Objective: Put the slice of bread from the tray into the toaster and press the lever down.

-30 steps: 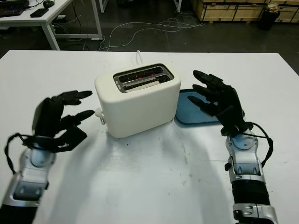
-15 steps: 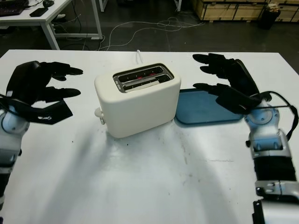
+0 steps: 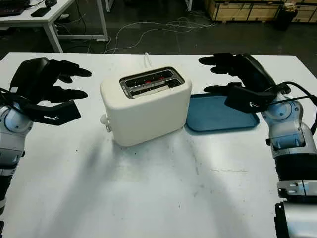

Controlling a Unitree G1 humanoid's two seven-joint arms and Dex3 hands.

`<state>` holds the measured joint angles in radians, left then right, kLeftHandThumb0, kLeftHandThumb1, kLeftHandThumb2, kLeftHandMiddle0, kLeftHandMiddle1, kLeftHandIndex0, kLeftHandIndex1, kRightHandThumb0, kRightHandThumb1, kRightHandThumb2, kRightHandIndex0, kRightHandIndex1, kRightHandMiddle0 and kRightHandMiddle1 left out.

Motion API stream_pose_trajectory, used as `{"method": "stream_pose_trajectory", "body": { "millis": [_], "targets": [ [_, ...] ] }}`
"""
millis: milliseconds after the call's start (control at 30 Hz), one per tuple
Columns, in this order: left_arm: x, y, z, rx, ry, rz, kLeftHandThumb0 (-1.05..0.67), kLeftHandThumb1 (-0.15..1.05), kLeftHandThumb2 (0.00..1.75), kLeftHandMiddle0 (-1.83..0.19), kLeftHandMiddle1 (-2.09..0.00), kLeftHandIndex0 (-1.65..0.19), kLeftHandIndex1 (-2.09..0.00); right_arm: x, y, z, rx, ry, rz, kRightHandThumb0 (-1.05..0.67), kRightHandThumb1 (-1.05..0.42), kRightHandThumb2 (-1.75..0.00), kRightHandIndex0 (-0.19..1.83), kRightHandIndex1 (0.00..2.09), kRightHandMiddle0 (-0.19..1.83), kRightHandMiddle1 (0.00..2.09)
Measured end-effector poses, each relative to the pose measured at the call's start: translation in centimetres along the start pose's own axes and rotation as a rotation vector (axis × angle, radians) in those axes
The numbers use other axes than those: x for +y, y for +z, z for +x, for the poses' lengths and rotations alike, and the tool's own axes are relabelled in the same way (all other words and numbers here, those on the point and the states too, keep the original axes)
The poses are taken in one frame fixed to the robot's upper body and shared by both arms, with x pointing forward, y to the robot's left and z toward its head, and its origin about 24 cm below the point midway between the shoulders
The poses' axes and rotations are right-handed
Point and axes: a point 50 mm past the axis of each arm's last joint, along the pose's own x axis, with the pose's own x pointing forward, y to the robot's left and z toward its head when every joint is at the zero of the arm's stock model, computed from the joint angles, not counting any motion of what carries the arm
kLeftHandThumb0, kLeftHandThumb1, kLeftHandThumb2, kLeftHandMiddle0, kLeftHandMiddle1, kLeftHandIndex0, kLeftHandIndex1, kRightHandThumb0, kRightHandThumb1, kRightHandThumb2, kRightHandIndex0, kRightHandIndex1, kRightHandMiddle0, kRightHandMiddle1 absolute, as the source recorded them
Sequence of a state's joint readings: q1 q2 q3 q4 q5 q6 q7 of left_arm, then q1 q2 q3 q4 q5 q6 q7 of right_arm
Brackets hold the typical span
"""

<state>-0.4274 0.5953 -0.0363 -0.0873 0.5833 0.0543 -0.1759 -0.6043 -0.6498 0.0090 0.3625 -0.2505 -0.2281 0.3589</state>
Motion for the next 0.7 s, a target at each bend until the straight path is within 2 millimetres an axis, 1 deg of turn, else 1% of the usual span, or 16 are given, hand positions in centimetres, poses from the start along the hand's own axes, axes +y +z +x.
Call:
{"method": "stream_pose_trajectory", "body": {
  "millis": [100, 200, 400, 700],
  "targets": [
    [0.0, 0.0, 0.0, 0.0, 0.0, 0.0, -0.6, 0.79, 0.0, -0.75, -0.89, -0.99, -0.02, -0.4, 0.4, 0.4, -0.013, 0.008, -0.004, -0.27, -0.75, 0.0, 0.78, 0.01, 0.68, 0.0],
    [-0.1, 0.0, 0.0, 0.0, -0.002, 0.007, -0.6, 0.79, 0.0, -0.73, -0.9, -0.99, -0.02, -0.8, 0.8, 0.7, -0.027, 0.009, -0.01, -0.25, -0.74, 0.0, 0.78, 0.01, 0.69, 0.01],
    [-0.2, 0.0, 0.0, 0.005, -0.012, 0.024, -0.59, 0.78, 0.0, -0.73, -0.92, -0.98, -0.01, -0.9, 1.0, 0.8, -0.025, 0.017, -0.012, -0.24, -0.75, 0.0, 0.76, 0.0, 0.67, 0.0],
    [-0.2, 0.1, 0.0, -0.001, -0.012, 0.025, -0.6, 0.79, 0.0, -0.73, -0.91, -0.99, -0.01, -0.8, 1.3, 0.9, -0.025, 0.027, -0.018, -0.28, -0.75, 0.0, 0.77, 0.0, 0.67, 0.0]
  ]
}}
